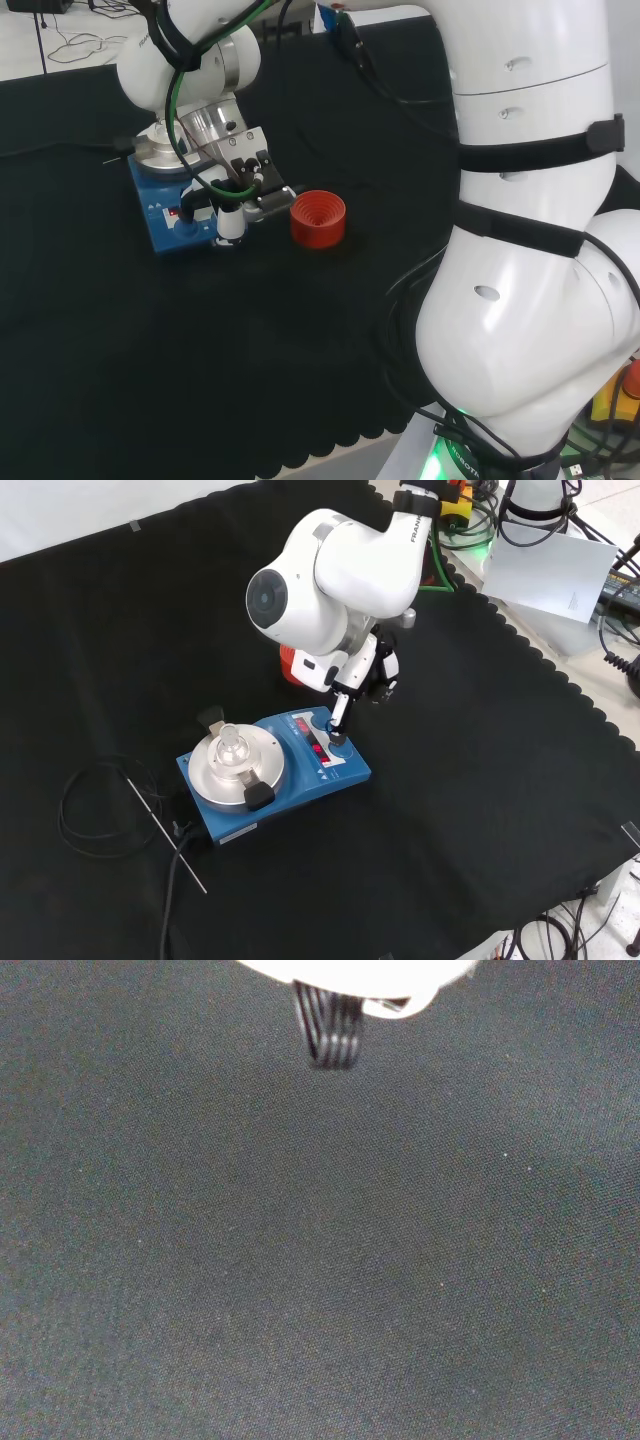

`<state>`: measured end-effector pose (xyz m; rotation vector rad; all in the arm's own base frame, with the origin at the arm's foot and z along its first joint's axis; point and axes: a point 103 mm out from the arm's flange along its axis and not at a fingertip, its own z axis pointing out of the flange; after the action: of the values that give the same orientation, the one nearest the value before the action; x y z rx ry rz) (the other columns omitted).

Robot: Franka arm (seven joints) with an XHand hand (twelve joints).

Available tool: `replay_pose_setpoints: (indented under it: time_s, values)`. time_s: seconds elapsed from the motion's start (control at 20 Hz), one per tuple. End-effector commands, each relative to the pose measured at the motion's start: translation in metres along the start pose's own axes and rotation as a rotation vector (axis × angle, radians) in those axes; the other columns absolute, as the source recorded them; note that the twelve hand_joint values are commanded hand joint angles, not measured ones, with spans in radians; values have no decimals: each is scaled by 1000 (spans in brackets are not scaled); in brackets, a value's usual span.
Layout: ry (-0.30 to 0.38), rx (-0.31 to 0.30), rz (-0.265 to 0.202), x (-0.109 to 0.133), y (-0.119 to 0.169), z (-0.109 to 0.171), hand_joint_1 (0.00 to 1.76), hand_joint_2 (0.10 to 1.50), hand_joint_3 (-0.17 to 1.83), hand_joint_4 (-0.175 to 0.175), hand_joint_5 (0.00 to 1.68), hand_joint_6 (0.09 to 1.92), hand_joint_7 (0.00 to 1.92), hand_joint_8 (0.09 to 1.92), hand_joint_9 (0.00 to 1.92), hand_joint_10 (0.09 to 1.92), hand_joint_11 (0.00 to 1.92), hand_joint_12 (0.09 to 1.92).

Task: Turn on the heater.

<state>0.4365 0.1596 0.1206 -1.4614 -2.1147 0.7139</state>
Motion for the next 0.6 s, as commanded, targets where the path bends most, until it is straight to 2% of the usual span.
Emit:
replay_pose_setpoints:
  time_s: [0.05, 0.3, 0.6]
  values:
    - [-8, -41, -1, 6, -11, -19, 1485, 689, 1064, -36, 294, 597, 1679, 1429, 1797, 1383, 1458, 1337]
    - [-11, -84, 7, 8, -28, -39, 1484, 688, 1065, -36, 291, 608, 1680, 1429, 1800, 1381, 1458, 1337]
    - [-16, -113, 20, 8, -43, -46, 1483, 688, 1066, -36, 289, 620, 1681, 1428, 1801, 1380, 1459, 1336]
